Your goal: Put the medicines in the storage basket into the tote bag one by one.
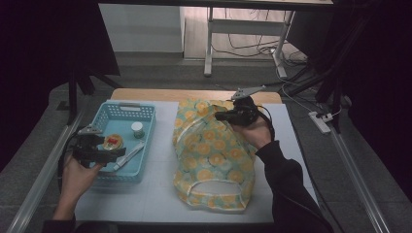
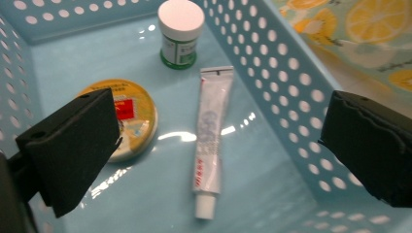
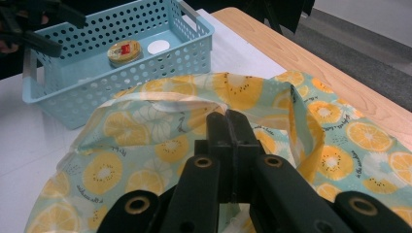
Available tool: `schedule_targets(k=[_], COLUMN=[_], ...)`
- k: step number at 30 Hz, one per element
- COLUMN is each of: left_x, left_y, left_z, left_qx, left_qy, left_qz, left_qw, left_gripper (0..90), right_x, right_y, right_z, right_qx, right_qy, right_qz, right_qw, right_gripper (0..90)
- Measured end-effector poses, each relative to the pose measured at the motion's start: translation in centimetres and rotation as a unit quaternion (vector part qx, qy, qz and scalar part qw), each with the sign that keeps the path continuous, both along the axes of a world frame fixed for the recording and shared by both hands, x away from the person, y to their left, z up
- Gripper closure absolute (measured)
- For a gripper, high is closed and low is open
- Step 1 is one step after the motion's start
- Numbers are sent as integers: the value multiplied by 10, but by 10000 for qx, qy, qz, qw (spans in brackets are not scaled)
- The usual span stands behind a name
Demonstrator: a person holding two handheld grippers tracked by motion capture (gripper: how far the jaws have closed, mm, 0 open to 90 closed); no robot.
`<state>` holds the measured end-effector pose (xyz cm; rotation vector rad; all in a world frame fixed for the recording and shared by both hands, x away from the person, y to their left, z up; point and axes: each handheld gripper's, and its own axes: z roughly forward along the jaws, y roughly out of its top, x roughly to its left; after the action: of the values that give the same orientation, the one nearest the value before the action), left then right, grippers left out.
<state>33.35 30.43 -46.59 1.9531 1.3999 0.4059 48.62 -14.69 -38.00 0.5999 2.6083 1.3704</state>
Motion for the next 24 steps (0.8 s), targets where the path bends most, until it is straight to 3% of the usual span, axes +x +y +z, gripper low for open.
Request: schedule_targets(k=[12, 19, 24], left_x=[40, 61, 71], left_y=[9, 19, 20], left_z=[-8, -22, -30], left_qx=[291, 359, 573], left_qy=[413, 763, 903], left_qz=[267, 448, 458], left_qw=[9984, 9954, 9932], left_gripper=[3, 0, 0], right_x=[0, 0, 1], right_y=[0, -2, -2], right_z=[0, 0, -1], right_qx=[4, 7, -6], right_qy=[0, 0, 11], right_qz=[4, -2, -8], right_qw=[10000, 10000, 10000], right_gripper=[900, 900, 900])
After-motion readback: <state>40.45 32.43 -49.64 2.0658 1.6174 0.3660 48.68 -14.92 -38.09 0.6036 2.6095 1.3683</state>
